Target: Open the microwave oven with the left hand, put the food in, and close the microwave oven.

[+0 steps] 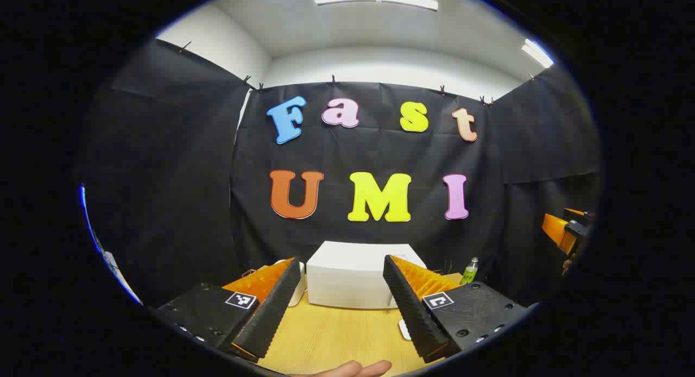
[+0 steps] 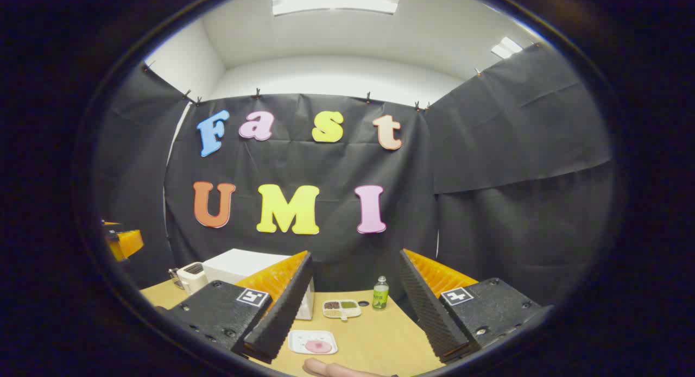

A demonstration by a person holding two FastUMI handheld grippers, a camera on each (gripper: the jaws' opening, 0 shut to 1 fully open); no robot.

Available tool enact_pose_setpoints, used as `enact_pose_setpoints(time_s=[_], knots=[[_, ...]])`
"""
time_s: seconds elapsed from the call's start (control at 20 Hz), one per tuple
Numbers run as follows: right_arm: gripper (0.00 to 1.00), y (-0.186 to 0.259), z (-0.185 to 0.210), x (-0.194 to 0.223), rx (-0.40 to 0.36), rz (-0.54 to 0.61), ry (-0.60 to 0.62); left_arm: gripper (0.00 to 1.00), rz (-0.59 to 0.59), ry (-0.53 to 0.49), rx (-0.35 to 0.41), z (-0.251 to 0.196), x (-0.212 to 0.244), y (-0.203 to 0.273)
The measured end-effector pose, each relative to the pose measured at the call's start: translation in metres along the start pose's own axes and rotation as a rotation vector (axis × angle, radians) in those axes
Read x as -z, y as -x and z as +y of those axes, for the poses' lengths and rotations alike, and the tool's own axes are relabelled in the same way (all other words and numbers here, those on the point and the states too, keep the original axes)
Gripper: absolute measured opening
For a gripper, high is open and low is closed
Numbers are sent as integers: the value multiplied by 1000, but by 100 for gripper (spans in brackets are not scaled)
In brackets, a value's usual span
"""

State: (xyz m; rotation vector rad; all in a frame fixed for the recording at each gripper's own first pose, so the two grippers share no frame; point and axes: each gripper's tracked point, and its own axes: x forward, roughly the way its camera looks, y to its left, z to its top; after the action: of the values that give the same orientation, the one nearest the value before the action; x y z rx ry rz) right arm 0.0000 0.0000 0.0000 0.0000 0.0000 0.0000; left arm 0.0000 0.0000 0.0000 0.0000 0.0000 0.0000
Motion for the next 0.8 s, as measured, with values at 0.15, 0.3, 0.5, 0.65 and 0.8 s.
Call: enact_pose_setpoints(time_s=[0.15,0.3,0.5,0.65,0.8], knots=[[92,3,0,-1,-1,-5,7,95,-20,-16,-2,2,-5,3],[92,2,4,2,-10,3,-4,95,-16,-10,-3,4,-3,4],[92,-1,-8,1,18,-17,3,95,-7,-3,9,1,0,2],[92,-3,-11,6,27,-23,14,95,4,-10,14,-1,6,-1],[92,-6,-12,10,31,-19,5,95,14,4,39,-8,11,-3]])
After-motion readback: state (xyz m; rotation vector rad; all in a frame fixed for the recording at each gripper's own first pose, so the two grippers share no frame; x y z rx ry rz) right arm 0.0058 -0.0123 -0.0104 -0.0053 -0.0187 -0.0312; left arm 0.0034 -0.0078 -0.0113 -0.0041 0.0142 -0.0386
